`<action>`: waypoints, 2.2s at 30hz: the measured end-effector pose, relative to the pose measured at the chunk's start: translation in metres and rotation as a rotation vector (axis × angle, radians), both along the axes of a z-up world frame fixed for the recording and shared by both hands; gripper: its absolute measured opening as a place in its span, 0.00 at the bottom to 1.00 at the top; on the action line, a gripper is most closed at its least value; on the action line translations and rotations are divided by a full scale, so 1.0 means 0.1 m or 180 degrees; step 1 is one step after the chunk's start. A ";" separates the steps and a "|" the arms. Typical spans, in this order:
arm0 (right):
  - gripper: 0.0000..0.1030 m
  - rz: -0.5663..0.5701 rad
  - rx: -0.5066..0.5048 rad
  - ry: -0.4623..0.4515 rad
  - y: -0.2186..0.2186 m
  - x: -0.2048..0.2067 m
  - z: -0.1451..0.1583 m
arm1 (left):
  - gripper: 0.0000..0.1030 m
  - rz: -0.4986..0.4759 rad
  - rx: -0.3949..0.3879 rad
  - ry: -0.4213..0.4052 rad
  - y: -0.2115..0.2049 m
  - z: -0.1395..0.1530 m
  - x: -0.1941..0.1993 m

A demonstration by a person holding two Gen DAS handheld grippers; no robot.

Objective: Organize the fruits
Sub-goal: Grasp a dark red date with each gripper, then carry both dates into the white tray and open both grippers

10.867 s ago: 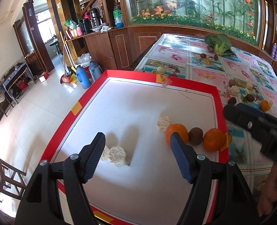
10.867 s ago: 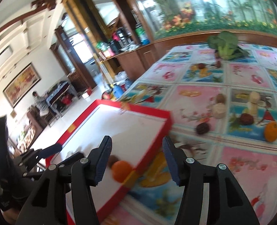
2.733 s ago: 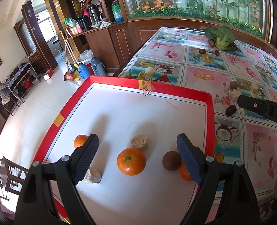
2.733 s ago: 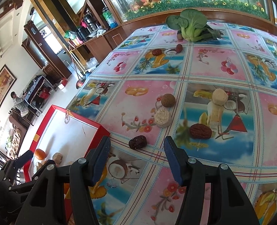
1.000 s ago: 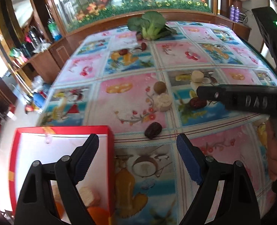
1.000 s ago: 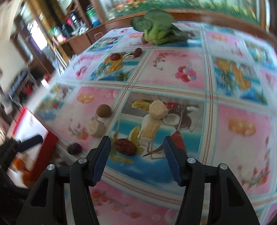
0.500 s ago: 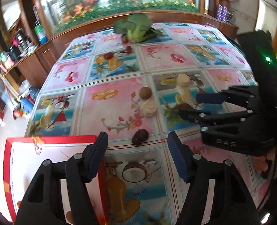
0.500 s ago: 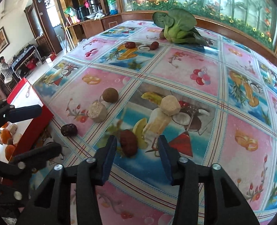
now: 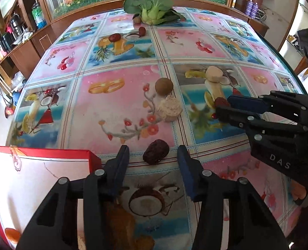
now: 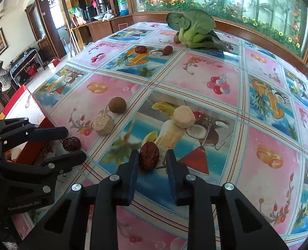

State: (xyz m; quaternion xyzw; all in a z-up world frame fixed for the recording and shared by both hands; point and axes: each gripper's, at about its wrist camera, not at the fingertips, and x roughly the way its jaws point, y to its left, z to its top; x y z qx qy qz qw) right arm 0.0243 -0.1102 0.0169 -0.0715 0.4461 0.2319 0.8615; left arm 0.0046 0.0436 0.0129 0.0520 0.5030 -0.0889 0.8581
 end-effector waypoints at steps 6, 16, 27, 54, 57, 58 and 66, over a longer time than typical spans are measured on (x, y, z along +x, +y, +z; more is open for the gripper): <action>0.20 -0.0032 -0.0025 -0.0008 0.01 0.00 0.00 | 0.37 -0.0024 -0.0020 0.0004 -0.04 0.01 0.00; 0.17 -0.0011 0.0031 0.0016 0.05 -0.04 0.01 | 0.24 0.0062 -0.0078 0.0001 -0.03 0.02 -0.05; 0.17 0.0209 0.0566 -0.0307 0.16 -0.31 0.29 | 0.24 0.0204 -0.0295 -0.0481 0.14 0.53 -0.59; 0.17 0.0870 0.1166 -0.0212 1.64 -0.91 0.35 | 0.24 0.1418 -0.0321 -0.0772 1.76 0.54 -1.31; 0.17 0.0944 0.1137 -0.0183 1.66 -0.95 0.29 | 0.24 0.1442 -0.0306 -0.0732 1.77 0.50 -1.28; 0.17 0.0948 0.1094 -0.0205 1.65 -0.97 0.28 | 0.24 0.1438 -0.0298 -0.0717 1.77 0.48 -1.27; 0.17 0.0956 0.1081 -0.0206 1.59 -0.99 0.25 | 0.24 0.1451 -0.0237 -0.0620 1.66 0.40 -1.19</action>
